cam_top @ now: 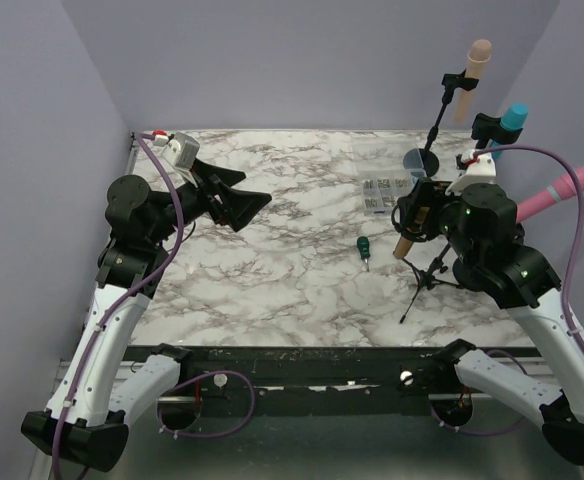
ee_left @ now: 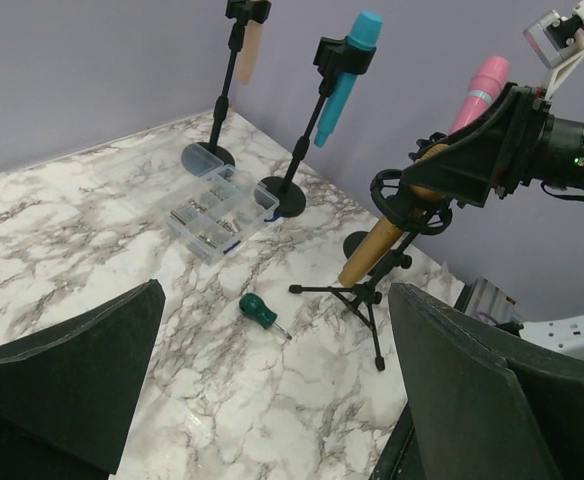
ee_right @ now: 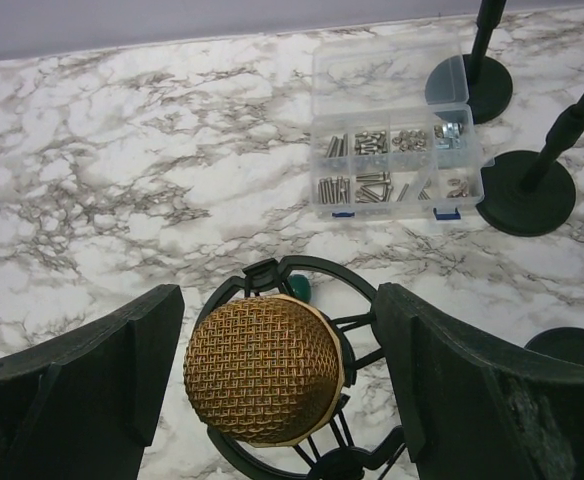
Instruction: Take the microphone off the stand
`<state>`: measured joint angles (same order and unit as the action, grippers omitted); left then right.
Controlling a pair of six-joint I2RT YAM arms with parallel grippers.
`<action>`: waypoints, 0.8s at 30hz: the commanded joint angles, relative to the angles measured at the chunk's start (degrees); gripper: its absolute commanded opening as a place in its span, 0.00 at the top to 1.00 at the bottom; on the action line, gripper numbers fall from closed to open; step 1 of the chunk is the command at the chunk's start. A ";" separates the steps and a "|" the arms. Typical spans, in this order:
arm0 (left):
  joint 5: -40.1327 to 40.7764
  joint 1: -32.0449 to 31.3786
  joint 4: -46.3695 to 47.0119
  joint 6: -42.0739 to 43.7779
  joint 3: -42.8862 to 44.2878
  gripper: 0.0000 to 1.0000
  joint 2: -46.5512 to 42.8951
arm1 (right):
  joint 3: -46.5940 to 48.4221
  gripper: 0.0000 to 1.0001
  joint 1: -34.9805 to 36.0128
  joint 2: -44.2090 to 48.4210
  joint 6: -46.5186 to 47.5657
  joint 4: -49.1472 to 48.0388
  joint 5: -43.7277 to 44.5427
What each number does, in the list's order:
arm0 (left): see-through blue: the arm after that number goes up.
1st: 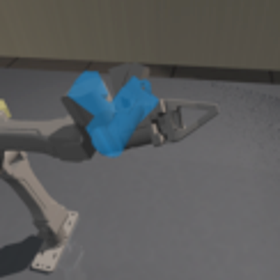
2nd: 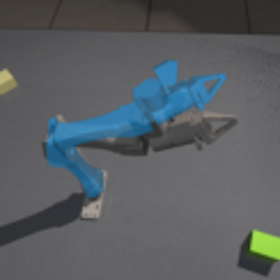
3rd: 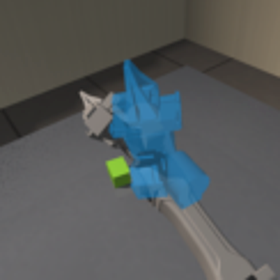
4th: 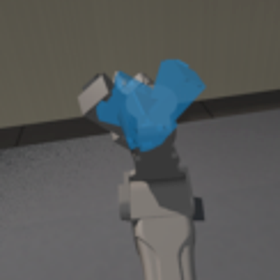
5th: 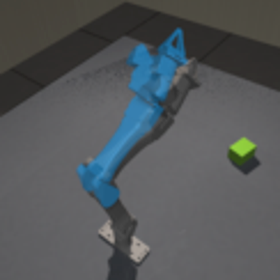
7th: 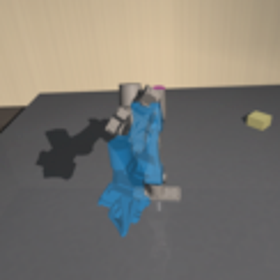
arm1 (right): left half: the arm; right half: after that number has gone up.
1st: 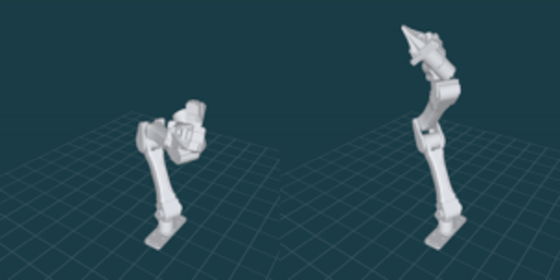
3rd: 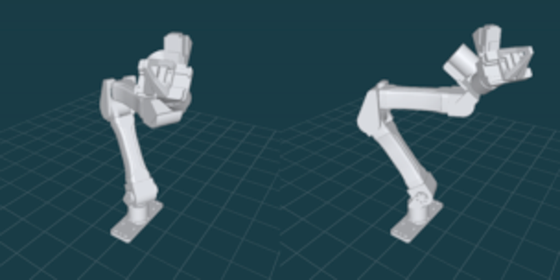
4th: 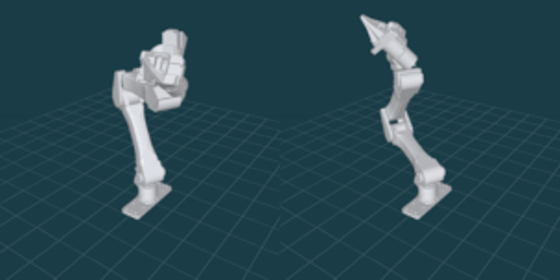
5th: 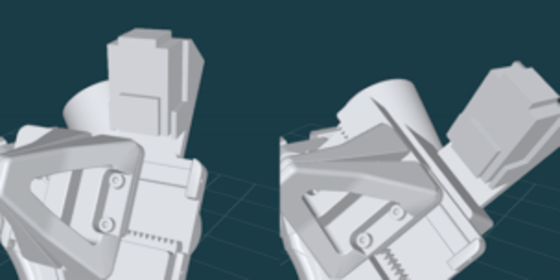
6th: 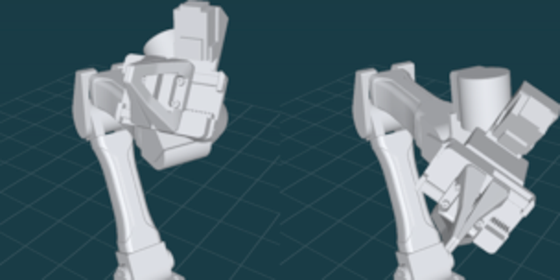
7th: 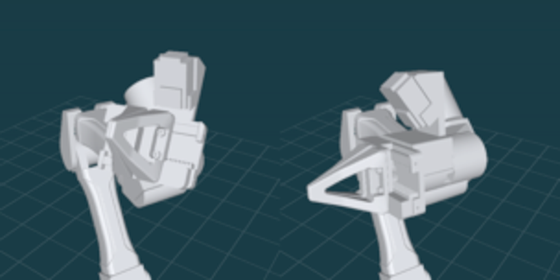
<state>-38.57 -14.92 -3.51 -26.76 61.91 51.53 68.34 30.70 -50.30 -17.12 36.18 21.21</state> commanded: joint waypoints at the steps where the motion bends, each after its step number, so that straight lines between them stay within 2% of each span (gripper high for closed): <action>1: 0.41 -0.52 -0.01 1.19 -0.20 0.02 -0.21 | -1.00 0.18 0.24 -0.30 0.05 -1.99 0.36; 9: 1.20 -0.54 -0.50 1.19 -0.26 0.01 0.25 | -0.19 0.39 0.28 -0.31 0.21 -1.57 -0.14; 15: 1.47 -0.55 -1.24 1.67 0.14 0.01 0.74 | 3.86 0.53 0.18 -0.83 2.67 0.02 0.69; 24: 2.16 -0.64 -1.77 2.04 0.23 0.01 1.42 | 12.88 0.62 0.23 -2.47 5.67 1.69 1.10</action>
<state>-37.91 -15.14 -4.82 -25.91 61.91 52.62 75.20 30.70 -51.75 -14.22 36.99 21.21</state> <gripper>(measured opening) 0.980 0.568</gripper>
